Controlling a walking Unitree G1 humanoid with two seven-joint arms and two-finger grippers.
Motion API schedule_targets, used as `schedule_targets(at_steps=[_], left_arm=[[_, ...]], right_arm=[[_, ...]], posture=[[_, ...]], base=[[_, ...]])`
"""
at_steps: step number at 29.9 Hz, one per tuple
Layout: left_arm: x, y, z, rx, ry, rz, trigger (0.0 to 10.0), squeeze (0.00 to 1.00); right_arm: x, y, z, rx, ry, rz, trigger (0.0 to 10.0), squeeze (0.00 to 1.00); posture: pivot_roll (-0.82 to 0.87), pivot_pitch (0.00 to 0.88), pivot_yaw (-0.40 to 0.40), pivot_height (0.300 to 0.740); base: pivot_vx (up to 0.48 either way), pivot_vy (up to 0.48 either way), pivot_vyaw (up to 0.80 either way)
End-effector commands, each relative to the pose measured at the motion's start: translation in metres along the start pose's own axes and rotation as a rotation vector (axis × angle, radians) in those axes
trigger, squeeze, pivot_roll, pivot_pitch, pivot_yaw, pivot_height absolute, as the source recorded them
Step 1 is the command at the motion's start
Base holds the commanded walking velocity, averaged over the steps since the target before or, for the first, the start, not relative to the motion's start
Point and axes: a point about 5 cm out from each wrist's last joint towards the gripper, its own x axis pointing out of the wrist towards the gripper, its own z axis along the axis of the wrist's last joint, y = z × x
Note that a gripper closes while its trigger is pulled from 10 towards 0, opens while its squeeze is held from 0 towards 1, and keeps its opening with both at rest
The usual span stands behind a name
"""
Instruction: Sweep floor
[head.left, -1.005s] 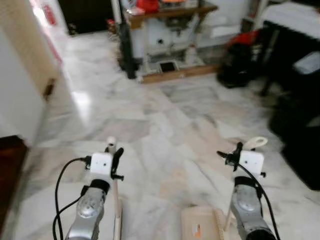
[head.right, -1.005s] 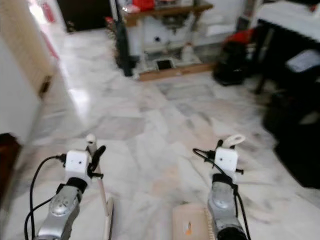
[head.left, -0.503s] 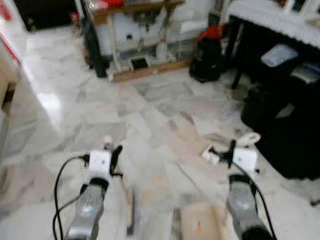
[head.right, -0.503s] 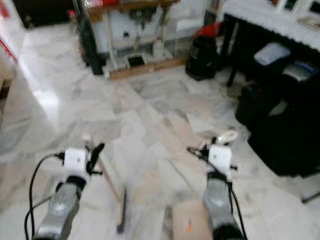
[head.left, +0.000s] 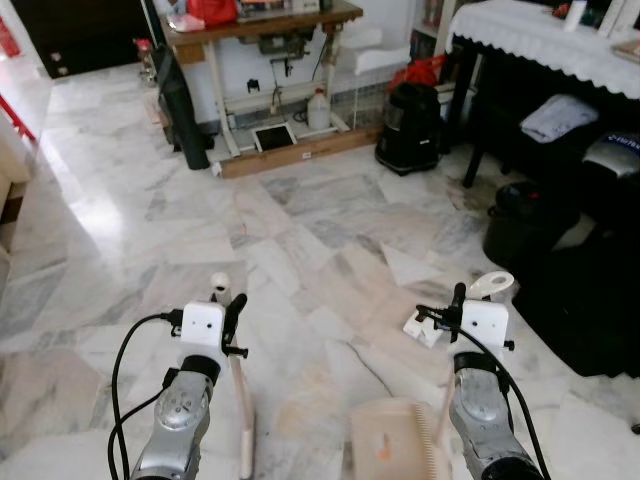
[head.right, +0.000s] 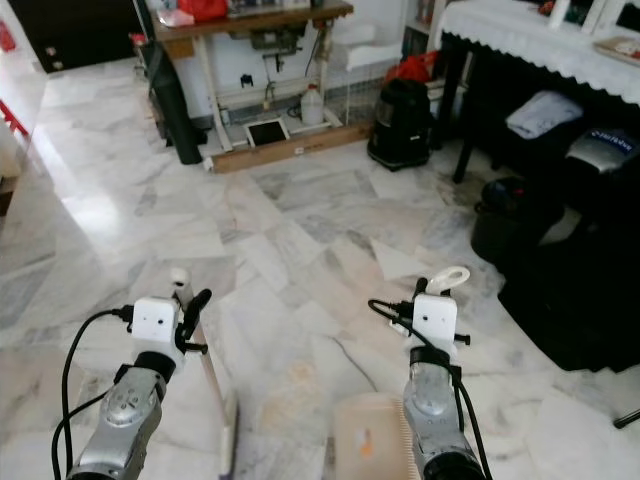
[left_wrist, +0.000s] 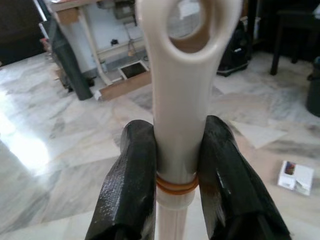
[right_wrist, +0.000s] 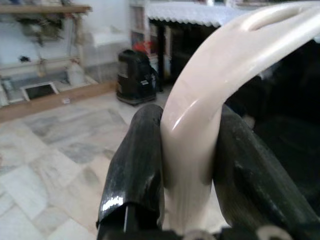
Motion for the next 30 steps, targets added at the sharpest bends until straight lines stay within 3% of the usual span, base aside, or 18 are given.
schedule_targets(at_steps=[1, 10, 17, 30], left_arm=[[0.003, 0.009, 0.01, 0.019, -0.05, 0.02, 10.0, 0.0], [0.003, 0.009, 0.009, 0.02, -0.05, 0.021, 10.0, 0.0], [0.003, 0.011, 0.01, 0.023, -0.054, 0.017, 10.0, 0.0], [0.002, 0.01, 0.01, 0.026, -0.057, 0.021, 10.0, 0.0]], right_arm=[[0.007, 0.007, 0.014, 0.002, -0.062, 0.024, 10.0, 0.0], [0.009, 0.009, 0.018, 0.001, -0.086, 0.039, 10.0, 0.0], [0.014, 0.009, 0.041, 0.006, -0.206, 0.027, 10.0, 0.0], [0.018, 0.009, 0.055, 0.012, -0.259, 0.035, 10.0, 0.0]], posture=[[0.09, 0.0, 0.047, 0.74], [0.09, 0.0, 0.047, 0.74], [0.08, 0.0, 0.053, 0.74], [0.08, 0.0, 0.05, 0.74]], base=[[0.285, 0.0, 0.0], [0.287, 0.0, 0.0], [0.286, 0.0, 0.0], [0.287, 0.0, 0.0]])
